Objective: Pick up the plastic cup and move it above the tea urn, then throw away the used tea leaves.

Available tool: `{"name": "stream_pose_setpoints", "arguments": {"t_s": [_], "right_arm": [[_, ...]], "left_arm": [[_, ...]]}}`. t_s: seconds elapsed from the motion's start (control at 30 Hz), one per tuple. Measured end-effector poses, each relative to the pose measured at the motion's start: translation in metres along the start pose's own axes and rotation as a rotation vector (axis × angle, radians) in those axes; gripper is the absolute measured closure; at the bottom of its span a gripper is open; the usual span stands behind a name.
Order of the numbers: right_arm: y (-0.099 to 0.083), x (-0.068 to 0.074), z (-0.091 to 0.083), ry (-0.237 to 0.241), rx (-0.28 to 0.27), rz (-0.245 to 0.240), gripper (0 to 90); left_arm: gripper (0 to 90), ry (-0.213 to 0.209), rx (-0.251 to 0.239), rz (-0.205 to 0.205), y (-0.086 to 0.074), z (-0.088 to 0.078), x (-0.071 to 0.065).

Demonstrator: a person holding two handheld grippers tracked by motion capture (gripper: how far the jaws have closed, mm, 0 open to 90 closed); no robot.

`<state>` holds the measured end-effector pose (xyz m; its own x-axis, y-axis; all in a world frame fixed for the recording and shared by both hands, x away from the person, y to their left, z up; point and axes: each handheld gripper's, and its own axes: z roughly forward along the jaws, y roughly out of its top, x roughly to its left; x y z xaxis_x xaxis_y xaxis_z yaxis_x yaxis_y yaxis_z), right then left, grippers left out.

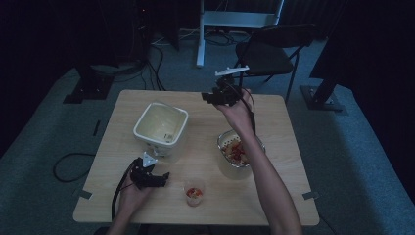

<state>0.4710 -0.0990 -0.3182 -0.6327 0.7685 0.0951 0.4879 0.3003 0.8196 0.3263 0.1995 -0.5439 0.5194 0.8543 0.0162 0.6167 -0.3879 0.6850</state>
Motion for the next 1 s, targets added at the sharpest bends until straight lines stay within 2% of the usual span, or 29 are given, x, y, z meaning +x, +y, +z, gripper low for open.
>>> {"name": "stream_pose_setpoints", "arguments": {"t_s": [0.13,0.2,0.23,0.37,0.4,0.43,0.53,0.63,0.7,0.87,0.9,1.0], "right_arm": [[-0.016,-0.019,-0.016,-0.047,0.005,0.003,45.1],[-0.019,-0.022,-0.018,-0.054,0.002,0.007,45.0],[-0.028,-0.034,-0.026,-0.074,0.007,0.022,44.4],[-0.036,-0.044,-0.035,-0.086,-0.003,0.050,44.3],[-0.048,-0.056,-0.047,-0.105,-0.018,0.085,43.7],[-0.051,-0.059,-0.049,-0.108,-0.019,0.089,43.7],[-0.065,-0.069,-0.058,-0.142,-0.010,0.091,42.1],[-0.080,-0.077,-0.064,-0.202,0.006,0.077,40.7],[-0.090,-0.081,-0.067,-0.217,0.018,0.075,39.6],[-0.122,-0.092,-0.078,-0.314,0.043,0.050,38.2],[-0.130,-0.094,-0.080,-0.321,0.045,0.056,38.0],[-0.155,-0.103,-0.089,-0.338,0.042,0.081,38.0]], "left_arm": [[12.8,0.000,-0.001,-0.002,0.000,-0.001,-0.001],[13.5,0.000,-0.001,-0.002,0.000,-0.001,-0.001],[13.7,0.001,-0.001,-0.001,0.000,-0.001,-0.002],[14.7,0.003,0.001,-0.007,0.000,-0.002,-0.003],[15.0,0.003,0.003,-0.005,0.000,-0.002,-0.005],[15.1,-0.001,0.005,-0.001,0.000,-0.002,-0.006],[15.1,-0.025,0.010,0.024,-0.001,-0.004,-0.008],[15.6,-0.040,0.022,0.045,-0.001,-0.006,-0.010],[17.0,-0.052,0.029,0.052,-0.001,-0.007,-0.011],[19.7,-0.078,0.036,0.079,-0.003,-0.010,-0.014],[19.7,-0.104,0.034,0.104,-0.005,-0.011,-0.017],[22.1,-0.148,0.031,0.155,-0.007,-0.014,-0.026]]}}
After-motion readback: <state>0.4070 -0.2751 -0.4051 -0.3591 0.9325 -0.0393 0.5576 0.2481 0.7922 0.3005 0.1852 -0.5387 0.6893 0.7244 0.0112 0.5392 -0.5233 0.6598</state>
